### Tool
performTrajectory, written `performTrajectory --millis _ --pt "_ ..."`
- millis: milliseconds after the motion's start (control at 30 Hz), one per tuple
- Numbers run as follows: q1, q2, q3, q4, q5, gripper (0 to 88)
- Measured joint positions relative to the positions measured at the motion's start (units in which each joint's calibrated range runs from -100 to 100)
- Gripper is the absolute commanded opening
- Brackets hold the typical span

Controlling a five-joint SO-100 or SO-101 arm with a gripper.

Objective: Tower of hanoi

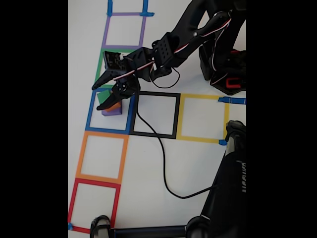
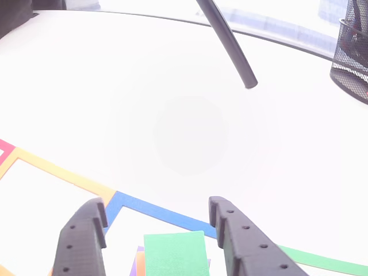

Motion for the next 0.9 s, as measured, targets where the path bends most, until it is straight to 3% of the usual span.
performTrajectory --millis 167,400,667,900 --pt "2.57 -12.24 -1.24 18.78 0.0 1.8" --pt "12.76 -31.49 -5.31 52.8 0.0 1.0" --pt "19.19 -36.89 -34.62 93.19 0.0 1.0" --pt "22.35 -30.31 -68.61 115.36 0.0 1.0"
